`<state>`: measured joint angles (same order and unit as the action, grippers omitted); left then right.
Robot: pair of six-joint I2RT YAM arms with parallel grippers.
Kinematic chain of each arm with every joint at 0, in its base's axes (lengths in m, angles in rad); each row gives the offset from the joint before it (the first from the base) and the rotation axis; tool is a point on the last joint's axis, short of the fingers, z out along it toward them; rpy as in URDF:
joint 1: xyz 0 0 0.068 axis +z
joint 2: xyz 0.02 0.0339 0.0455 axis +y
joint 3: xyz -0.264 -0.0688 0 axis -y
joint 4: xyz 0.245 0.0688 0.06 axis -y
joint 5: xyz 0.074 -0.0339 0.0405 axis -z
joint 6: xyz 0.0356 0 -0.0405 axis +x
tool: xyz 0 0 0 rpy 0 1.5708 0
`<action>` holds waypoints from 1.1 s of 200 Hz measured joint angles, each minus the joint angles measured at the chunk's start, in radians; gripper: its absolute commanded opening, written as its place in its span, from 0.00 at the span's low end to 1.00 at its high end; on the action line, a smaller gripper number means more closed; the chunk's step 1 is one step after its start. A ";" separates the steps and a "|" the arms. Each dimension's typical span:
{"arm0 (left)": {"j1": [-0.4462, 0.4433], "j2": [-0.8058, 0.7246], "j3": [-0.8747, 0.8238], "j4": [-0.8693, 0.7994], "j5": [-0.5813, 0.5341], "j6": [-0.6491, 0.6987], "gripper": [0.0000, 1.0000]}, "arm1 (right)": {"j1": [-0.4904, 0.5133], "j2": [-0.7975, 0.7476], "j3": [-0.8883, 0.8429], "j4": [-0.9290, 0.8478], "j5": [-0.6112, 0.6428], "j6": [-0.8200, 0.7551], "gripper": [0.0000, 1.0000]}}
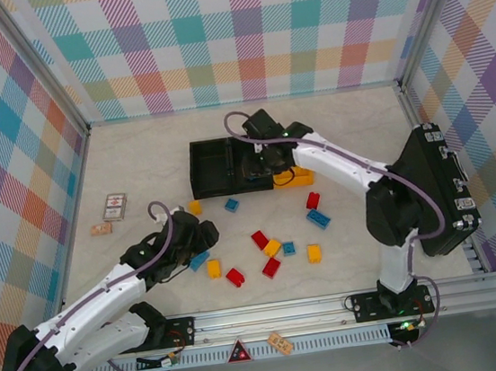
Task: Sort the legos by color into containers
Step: Pick up the lego from the bottom-left of the table.
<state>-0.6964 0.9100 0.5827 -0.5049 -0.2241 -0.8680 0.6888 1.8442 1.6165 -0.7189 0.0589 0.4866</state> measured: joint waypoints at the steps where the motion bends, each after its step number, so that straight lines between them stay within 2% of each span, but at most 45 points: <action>1: 0.002 0.000 0.002 -0.005 -0.003 0.000 0.79 | 0.000 -0.003 -0.003 0.002 -0.001 0.000 0.44; 47: 0.106 0.004 0.053 -0.172 -0.082 -0.029 0.80 | 0.023 -0.121 -0.201 0.102 -0.097 -0.002 0.45; 80: 0.251 0.005 0.056 -0.266 -0.099 -0.022 0.80 | 0.044 -0.215 -0.354 0.179 -0.170 -0.001 0.48; 116: 0.374 0.060 0.056 -0.288 -0.091 0.021 0.81 | 0.088 -0.315 -0.489 0.270 -0.237 0.007 0.49; 165: 0.439 0.195 0.049 -0.234 -0.070 0.065 0.79 | 0.121 -0.351 -0.591 0.337 -0.271 0.038 0.49; 220: 0.481 0.317 0.018 -0.139 -0.046 0.103 0.73 | 0.121 -0.351 -0.612 0.356 -0.282 0.063 0.49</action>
<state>-0.2153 1.2270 0.6006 -0.6437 -0.2703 -0.7647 0.8093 1.4933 1.0042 -0.3634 -0.2230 0.5495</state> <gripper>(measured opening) 0.744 0.486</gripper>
